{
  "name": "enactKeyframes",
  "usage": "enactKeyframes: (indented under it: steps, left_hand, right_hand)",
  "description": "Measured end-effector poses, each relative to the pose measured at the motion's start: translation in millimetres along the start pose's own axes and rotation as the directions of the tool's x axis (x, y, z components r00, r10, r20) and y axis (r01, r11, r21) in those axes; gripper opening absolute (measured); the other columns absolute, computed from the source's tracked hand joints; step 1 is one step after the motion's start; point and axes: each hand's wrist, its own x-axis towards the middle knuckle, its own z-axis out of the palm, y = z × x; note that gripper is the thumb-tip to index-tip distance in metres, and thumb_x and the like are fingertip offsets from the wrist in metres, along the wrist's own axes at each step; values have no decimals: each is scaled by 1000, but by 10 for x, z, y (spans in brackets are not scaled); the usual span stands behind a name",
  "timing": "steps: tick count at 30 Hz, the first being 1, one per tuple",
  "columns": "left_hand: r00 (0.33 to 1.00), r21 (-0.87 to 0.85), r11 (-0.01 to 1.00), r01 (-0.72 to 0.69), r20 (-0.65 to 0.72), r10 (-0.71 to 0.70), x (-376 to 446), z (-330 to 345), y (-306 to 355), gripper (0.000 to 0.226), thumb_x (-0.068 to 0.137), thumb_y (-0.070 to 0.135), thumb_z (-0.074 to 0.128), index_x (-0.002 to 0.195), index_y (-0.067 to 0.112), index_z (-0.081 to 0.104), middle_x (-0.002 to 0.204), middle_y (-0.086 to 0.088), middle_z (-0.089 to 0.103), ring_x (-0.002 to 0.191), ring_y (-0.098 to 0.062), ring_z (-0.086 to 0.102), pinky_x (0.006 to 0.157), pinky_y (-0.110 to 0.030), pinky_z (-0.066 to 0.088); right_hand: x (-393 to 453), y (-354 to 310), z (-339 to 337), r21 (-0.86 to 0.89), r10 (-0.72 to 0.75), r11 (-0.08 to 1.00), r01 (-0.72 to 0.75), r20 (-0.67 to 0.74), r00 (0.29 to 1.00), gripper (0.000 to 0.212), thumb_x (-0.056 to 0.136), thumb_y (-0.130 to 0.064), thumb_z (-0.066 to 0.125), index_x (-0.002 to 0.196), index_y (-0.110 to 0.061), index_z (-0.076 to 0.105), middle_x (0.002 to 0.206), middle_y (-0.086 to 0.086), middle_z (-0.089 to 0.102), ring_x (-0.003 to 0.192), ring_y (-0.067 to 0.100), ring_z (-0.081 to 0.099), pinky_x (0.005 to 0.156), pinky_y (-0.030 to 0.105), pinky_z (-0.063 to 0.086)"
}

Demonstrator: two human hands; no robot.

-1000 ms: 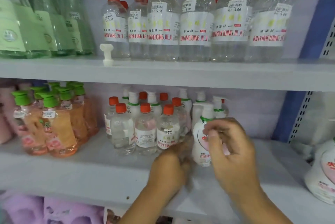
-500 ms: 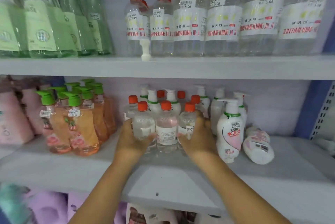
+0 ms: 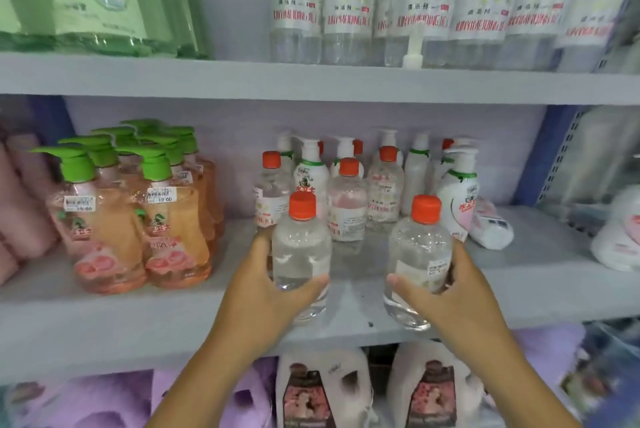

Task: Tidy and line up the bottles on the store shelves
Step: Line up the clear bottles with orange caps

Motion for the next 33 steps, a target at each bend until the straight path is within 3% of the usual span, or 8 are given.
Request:
enactKeyframes:
  steps: [6,12,16,20,25,27,30,33]
  left_hand:
    - [986,-44,987,-155,55,157,-318,-311,596,71,53,43,98,110,59,60,106,25,73,94,3,70,74,-20,55]
    - [891,-91,888,-450,-106,441,-427,-672,1824,48,39,48,77,85,60,70,84,19,78,72,-3,76,56,-11,55]
    - [824,-17,835,-550,-177,538,-3,-826,2559,32,53,64,78,83,58,70,85,23,76,78,0,75,69,-28,62]
    - [849,277,859,-429,-201,489,559,-820,2852,48,70,71,75,104,39,62,87,18,71,69,16,63,59,-5,46]
    - [937,405,896,-183,-204,284,1094,-734,2670,71,67,68,81,118,24,59,103,11,67,85,-4,62,62,-21,44]
    - [948,393,907,-154,-199,247,1200,-723,2586,58,66,64,84,107,29,63,100,11,70,86,-8,66,63,-24,48]
    - [952,386,910,-149,-192,237,1324,-738,2503,51,66,64,84,101,34,61,96,15,70,85,-6,67,67,-27,53]
    - [967,343,927,-154,-143,213,1385,-778,2441,62,65,67,83,113,34,61,103,16,71,90,-6,68,78,-30,57]
  right_hand:
    - [-236,-711,-148,44,-111,993,110,19,994,54,66,-22,91,109,-42,65,94,-24,75,84,-5,71,67,6,50]
    - [-270,-1914,-691,110,-396,913,392,9,918,56,37,-65,89,89,-60,69,86,-23,76,76,-3,73,55,12,54]
    - [157,-2595,-936,52,-553,830,555,-42,832,54,63,-77,74,104,-41,70,93,-27,74,82,-9,70,67,17,54]
    - [834,-2884,-870,-105,-540,840,533,-50,840,50,77,-70,71,111,-33,68,97,-18,74,85,-4,69,66,18,51]
    - [1231,-2825,-683,-173,-433,881,441,84,898,40,79,-63,76,99,-31,64,93,-16,69,86,2,67,67,19,53]
    - [1296,-2753,-602,-216,-404,880,422,125,906,36,81,-58,77,94,-26,68,90,-3,73,85,13,71,76,27,59]
    - [1382,-2686,-430,-267,-391,870,416,143,909,58,74,-68,75,106,-20,73,98,7,77,88,22,73,83,46,60]
    - [1425,-2644,-308,-326,-373,859,394,128,919,77,69,-71,76,127,-23,57,115,-5,68,92,16,66,69,35,56]
